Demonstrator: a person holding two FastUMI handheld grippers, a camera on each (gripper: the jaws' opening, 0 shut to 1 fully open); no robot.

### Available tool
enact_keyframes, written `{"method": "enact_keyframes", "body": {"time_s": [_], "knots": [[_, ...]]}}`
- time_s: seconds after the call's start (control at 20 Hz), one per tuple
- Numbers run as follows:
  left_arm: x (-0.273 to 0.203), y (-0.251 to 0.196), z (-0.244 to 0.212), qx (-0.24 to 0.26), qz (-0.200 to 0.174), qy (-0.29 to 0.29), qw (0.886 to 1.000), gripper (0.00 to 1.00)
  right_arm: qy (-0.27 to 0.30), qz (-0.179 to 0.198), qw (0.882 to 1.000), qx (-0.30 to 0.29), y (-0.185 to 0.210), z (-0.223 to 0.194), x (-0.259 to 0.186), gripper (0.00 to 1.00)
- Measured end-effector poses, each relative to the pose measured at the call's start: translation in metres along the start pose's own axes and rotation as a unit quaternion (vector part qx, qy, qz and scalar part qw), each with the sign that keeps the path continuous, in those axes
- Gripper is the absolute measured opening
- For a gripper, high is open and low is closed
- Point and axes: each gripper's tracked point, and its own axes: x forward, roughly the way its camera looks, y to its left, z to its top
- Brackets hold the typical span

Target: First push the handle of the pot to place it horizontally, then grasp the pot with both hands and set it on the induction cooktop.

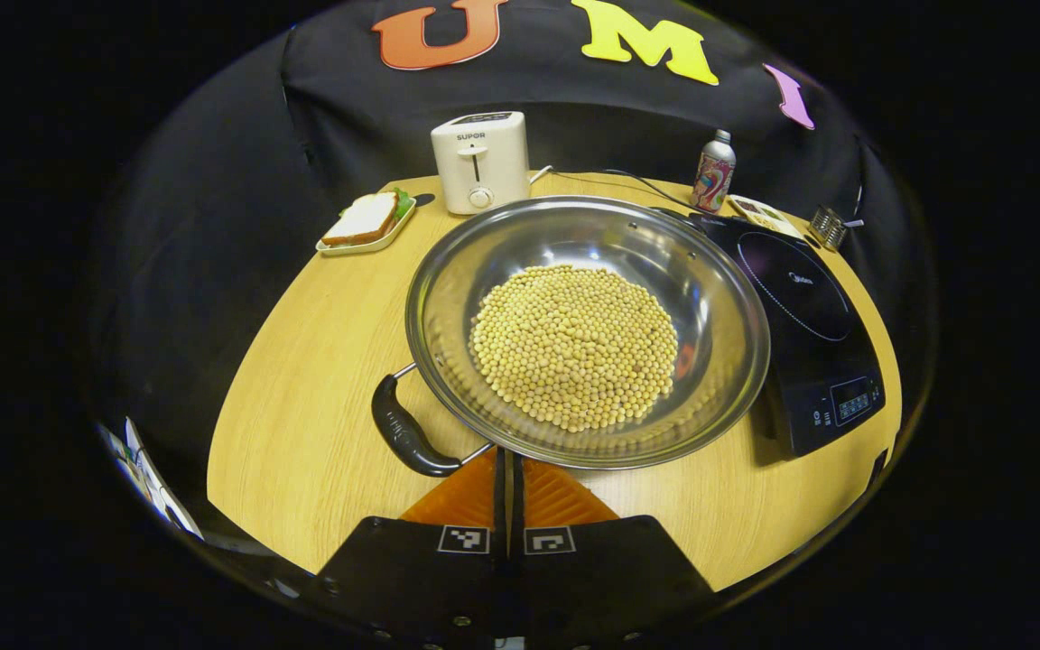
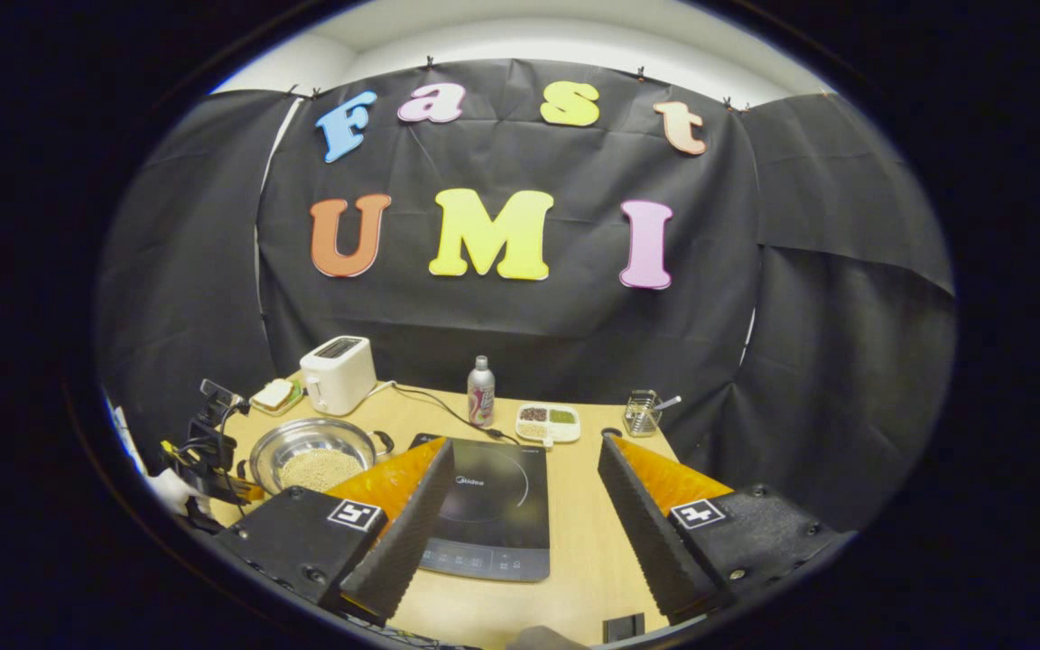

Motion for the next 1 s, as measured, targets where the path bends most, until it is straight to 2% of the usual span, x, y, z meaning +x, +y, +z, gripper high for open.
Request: {"method": "enact_keyframes", "body": {"time_s": [0.15, 0.2, 0.25, 0.3, 0.35, 0.4, 0.45, 0.5, 0.55, 0.6, 0.65, 0.7, 0.75, 0.8, 0.85, 0.9, 0.95, 1.0], "knots": [[0.005, 0.008, 0.002, -0.010, 0.006, 0.003, 1.000, 0.10, 0.000, -0.001, 1.000, 0.003, -0.003, 0.001, 0.001, 0.97], [0.007, 0.010, 0.004, -0.013, 0.007, 0.004, 1.000, 0.00, 0.001, -0.003, 1.000, 0.003, -0.004, 0.000, 0.001, 0.97], [0.007, 0.013, 0.005, -0.018, 0.008, 0.005, 1.000, 0.00, 0.003, -0.003, 1.000, 0.003, -0.005, 0.000, 0.002, 1.00], [0.009, 0.015, 0.006, -0.020, 0.009, 0.005, 1.000, 0.10, 0.004, -0.003, 1.000, 0.003, -0.005, -0.001, 0.002, 1.00], [0.010, 0.018, 0.008, -0.021, 0.012, 0.004, 1.000, 0.00, 0.003, -0.004, 1.000, 0.002, -0.006, 0.001, 0.001, 0.97], [0.010, 0.021, 0.008, -0.022, 0.014, 0.005, 1.000, 0.10, 0.001, -0.006, 1.000, 0.001, -0.007, 0.002, 0.001, 0.97], [0.011, 0.024, 0.010, -0.024, 0.016, 0.004, 1.000, 0.00, 0.001, -0.007, 1.000, 0.000, -0.008, 0.004, 0.002, 0.97], [0.012, 0.026, 0.012, -0.027, 0.018, 0.003, 0.999, 0.00, 0.002, -0.009, 1.000, 0.000, -0.009, 0.003, 0.002, 0.97], [0.013, 0.029, 0.013, -0.030, 0.021, 0.002, 0.999, 0.10, 0.002, -0.011, 1.000, 0.000, -0.010, 0.004, 0.003, 1.00], [0.015, 0.031, 0.015, -0.034, 0.022, 0.003, 0.999, 0.10, 0.003, -0.012, 1.000, 0.000, -0.010, 0.004, 0.002, 1.00], [0.017, 0.033, 0.015, -0.037, 0.024, 0.003, 0.999, 0.00, 0.003, -0.013, 1.000, 0.002, -0.010, 0.005, 0.002, 1.00], [0.019, 0.035, 0.017, -0.039, 0.025, 0.004, 0.999, 0.00, 0.003, -0.014, 1.000, 0.001, -0.010, 0.005, 0.003, 1.00], [0.021, 0.037, 0.017, -0.042, 0.026, 0.005, 0.999, 0.10, 0.003, -0.016, 1.000, -0.001, -0.011, 0.007, 0.003, 1.00], [0.022, 0.039, 0.018, -0.045, 0.028, 0.006, 0.999, 0.00, 0.003, -0.016, 1.000, -0.004, -0.011, 0.008, 0.002, 0.97], [0.024, 0.041, 0.019, -0.048, 0.029, 0.006, 0.998, 0.00, 0.002, -0.017, 1.000, -0.006, -0.010, 0.009, 0.002, 1.00], [0.026, 0.043, 0.020, -0.052, 0.030, 0.005, 0.998, 0.00, 0.001, -0.018, 1.000, -0.009, -0.010, 0.010, 0.001, 0.97], [0.026, 0.046, 0.021, -0.055, 0.032, 0.005, 0.998, 0.10, 0.000, -0.018, 1.000, -0.011, -0.009, 0.011, 0.000, 1.00], [0.027, 0.048, 0.023, -0.057, 0.032, 0.005, 0.998, 0.00, 0.000, -0.018, 1.000, -0.013, -0.009, 0.012, 0.001, 0.97]]}}
